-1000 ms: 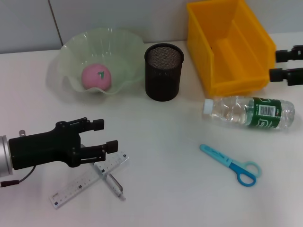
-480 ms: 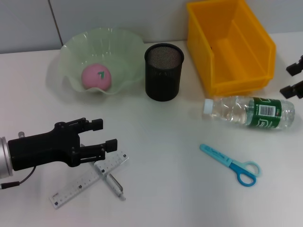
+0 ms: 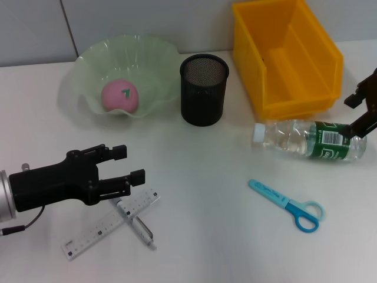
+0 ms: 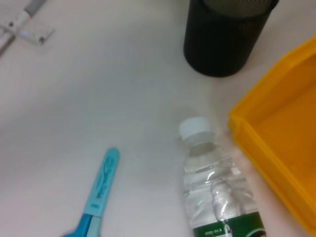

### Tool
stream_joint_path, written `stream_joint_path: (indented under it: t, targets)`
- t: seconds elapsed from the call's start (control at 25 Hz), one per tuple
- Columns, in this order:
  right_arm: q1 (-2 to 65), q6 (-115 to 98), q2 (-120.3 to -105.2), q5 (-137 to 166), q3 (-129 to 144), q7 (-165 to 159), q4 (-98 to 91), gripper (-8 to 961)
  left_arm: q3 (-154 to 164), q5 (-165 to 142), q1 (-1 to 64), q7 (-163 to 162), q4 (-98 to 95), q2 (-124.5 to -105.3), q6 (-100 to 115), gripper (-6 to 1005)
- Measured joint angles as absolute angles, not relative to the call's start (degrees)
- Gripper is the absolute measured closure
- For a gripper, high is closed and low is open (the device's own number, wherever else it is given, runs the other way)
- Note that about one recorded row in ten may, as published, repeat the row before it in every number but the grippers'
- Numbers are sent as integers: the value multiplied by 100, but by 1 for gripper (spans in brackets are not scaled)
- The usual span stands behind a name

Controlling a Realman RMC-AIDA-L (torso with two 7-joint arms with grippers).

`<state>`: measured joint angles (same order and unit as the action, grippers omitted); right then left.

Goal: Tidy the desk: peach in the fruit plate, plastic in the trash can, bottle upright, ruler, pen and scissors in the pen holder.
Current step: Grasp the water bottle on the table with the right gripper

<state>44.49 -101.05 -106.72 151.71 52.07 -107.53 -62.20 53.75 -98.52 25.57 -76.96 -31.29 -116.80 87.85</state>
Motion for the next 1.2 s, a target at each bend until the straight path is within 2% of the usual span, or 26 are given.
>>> stream_joint_path:
  t: [0.6, 1.2]
  targets:
    - [4532, -8804, -11344, 16044, 6106, -10493, -5911, 201, 5368, -9854, 2505, -7664, -3129, -11714, 8777, 237]
    - [4784, -8214, -11504, 16367, 6238, -10435, -5110, 198, 5353, -9854, 2496, -7664, -3131, -11709, 8796, 240]
